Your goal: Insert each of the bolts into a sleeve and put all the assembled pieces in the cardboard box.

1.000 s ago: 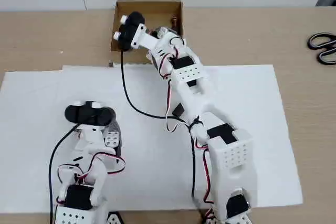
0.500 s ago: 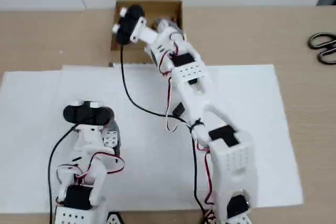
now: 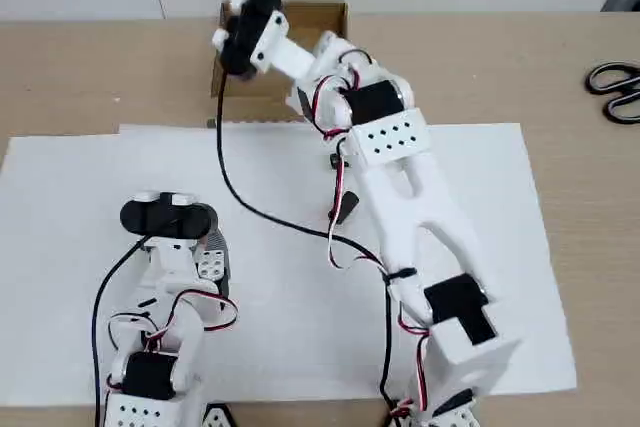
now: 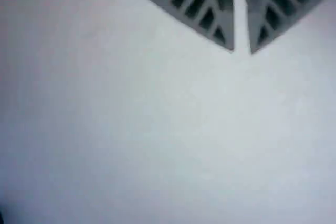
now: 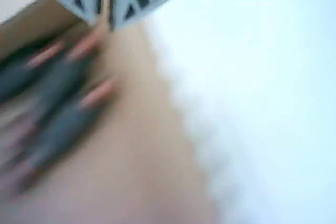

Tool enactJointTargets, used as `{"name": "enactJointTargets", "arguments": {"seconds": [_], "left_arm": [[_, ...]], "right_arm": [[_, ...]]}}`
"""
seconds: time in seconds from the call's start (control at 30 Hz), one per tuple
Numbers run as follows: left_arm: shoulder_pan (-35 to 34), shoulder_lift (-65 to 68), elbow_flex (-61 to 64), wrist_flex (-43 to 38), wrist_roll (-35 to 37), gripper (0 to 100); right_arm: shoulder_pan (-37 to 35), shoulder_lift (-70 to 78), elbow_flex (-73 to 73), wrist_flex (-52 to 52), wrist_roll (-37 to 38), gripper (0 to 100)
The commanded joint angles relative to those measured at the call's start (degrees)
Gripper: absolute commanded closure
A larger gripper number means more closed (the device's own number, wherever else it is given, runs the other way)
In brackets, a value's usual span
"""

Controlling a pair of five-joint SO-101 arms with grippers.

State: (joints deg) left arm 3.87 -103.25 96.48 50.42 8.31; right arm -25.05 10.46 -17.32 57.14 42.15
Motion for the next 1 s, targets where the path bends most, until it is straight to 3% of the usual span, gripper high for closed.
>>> {"name": "enactJointTargets", "arguments": {"seconds": [0.0, 0.23, 0.43, 0.7, 0.97], "left_arm": [[-0.4, -0.5, -0.2, 0.2, -0.3, 99], [-6.9, -0.5, -0.2, -2.4, -0.4, 99], [-11.6, -0.3, -0.2, -4.4, -0.4, 99], [-11.6, -0.2, -0.2, -4.3, -0.4, 99], [-11.6, -0.2, -0.2, -4.2, -0.4, 99]], "right_arm": [[-0.4, -5.1, -2.8, 10.3, -0.7, 99.5], [-0.1, -5.8, -2.8, 26.9, -1.6, 99.1], [0.0, -1.9, -2.8, 36.7, -24.3, 99.4], [0.6, 0.3, -2.9, 37.5, -50.4, 99.1], [1.3, 1.7, -2.7, 34.4, -61.3, 99.2]]}}
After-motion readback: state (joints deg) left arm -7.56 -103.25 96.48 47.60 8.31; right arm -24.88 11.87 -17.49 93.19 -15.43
